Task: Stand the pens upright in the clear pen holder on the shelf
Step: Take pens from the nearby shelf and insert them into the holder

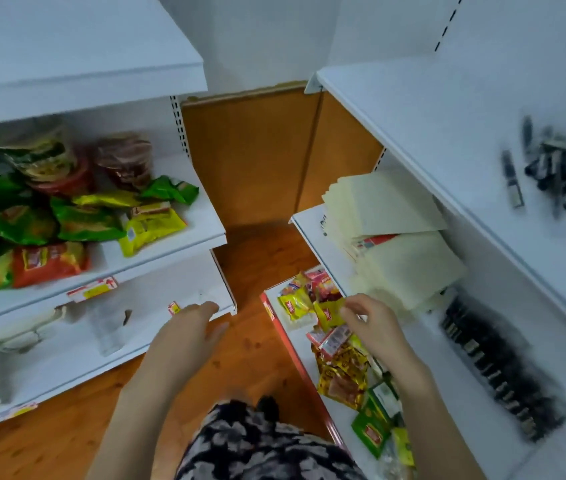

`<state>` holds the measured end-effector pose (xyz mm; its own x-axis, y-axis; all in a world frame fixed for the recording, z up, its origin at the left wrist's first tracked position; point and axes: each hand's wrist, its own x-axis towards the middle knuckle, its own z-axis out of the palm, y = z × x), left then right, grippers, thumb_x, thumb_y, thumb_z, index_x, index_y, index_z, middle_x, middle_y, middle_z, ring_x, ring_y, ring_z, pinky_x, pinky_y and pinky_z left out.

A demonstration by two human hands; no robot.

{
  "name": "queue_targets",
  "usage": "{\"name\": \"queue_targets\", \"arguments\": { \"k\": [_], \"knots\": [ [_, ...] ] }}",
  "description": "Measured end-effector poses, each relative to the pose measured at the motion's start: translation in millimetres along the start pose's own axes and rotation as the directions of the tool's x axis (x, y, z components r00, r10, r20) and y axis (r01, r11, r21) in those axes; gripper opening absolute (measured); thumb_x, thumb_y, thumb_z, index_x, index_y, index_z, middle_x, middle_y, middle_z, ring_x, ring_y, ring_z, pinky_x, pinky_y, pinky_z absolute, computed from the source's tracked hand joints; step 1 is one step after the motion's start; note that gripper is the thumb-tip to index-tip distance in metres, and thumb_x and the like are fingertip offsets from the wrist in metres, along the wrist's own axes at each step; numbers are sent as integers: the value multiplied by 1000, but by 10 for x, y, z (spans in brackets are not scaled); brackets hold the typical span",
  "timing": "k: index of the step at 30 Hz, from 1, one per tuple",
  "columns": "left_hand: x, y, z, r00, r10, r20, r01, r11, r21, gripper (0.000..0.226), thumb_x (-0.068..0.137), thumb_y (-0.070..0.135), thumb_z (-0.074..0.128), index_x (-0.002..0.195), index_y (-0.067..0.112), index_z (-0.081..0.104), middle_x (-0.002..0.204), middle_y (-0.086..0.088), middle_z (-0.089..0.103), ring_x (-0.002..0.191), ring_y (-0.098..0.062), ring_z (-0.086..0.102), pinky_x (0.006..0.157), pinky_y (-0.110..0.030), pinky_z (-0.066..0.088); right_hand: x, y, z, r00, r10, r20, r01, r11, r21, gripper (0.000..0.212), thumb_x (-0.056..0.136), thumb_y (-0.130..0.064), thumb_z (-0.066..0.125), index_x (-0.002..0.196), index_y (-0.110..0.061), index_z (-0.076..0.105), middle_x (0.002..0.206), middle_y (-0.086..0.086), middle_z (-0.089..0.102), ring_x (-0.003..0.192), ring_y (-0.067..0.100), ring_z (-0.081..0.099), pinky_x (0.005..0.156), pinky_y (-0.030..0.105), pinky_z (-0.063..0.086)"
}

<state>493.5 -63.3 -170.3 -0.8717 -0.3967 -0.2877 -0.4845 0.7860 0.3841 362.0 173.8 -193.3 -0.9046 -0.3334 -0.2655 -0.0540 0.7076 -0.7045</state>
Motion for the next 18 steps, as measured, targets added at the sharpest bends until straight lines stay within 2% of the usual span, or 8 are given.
{"name": "queue_targets", "arguments": {
  "k": [2,5,10,12,15,18],
  "knots": [
    [270,22,-62,999,27,29,-28,1000,13,41,94,37,47,131,19,49,130,-3,57,116,-20,55,95,-30,43,168,-90,-26,1000,6,-26,-6,1000,4,25,90,-18,55,112,-7,61,108,4,64,97,12,56,83,21,40],
    [729,75,-181,991,106,76,-108,994,19,40,93,38,48,130,21,49,130,-3,57,116,-21,54,95,-31,43,407,-175,-57,995,49,-88,-47,998,35,22,89,-17,56,108,-7,62,101,4,64,96,14,58,82,20,39],
    [1596,364,-490,922,367,122,-374,926,41,39,94,33,47,128,16,51,127,-4,58,113,-21,56,93,-31,45,709,-289,-100,952,163,-260,-145,986,88,25,88,-17,58,110,-7,63,108,6,65,96,9,55,87,19,38],
    [1887,532,-618,869,469,158,-480,876,43,38,94,33,46,129,17,50,127,-3,57,112,-19,56,92,-30,46,776,-376,-105,924,215,-317,-189,976,112,24,88,-19,58,110,-9,63,110,4,65,95,7,54,86,16,37],
    [2169,806,-749,766,602,227,-620,784,11,31,94,32,45,119,17,56,119,-3,61,105,-19,59,89,-33,49,777,-516,-126,878,257,-404,-226,966,123,22,89,-21,58,107,-11,64,106,0,65,92,3,54,77,6,33],
    [2275,1064,-793,600,742,299,-770,637,-35,32,93,31,48,120,16,58,118,-5,64,106,-21,59,90,-37,49,634,-635,-196,829,305,-468,-274,952,136,23,89,-24,56,109,-14,64,104,-5,64,94,2,53,73,0,32]
  ]
}}
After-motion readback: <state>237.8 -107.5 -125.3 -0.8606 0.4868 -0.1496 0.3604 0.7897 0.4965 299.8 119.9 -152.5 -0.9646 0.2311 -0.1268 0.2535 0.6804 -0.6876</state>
